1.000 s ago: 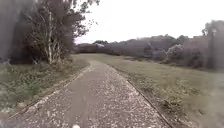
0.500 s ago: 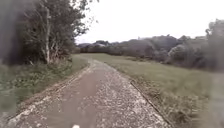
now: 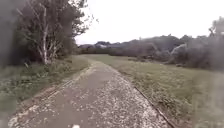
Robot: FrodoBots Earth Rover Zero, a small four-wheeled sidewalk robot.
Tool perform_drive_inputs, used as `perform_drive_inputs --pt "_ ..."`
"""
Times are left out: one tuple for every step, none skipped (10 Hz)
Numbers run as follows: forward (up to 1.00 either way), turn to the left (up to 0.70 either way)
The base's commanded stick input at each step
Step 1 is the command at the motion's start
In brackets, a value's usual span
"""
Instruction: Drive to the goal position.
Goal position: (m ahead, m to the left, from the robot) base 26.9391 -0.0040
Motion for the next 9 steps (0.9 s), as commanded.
perform_drive_inputs --pt "0.70 -0.35" --pt "0.70 -0.35" --pt "0.70 -0.35" --pt "0.70 -0.35" --pt "0.70 -0.35" --pt "0.70 0.00" --pt "0.70 0.00" --pt "0.70 0.00" --pt "0.70 0.00"
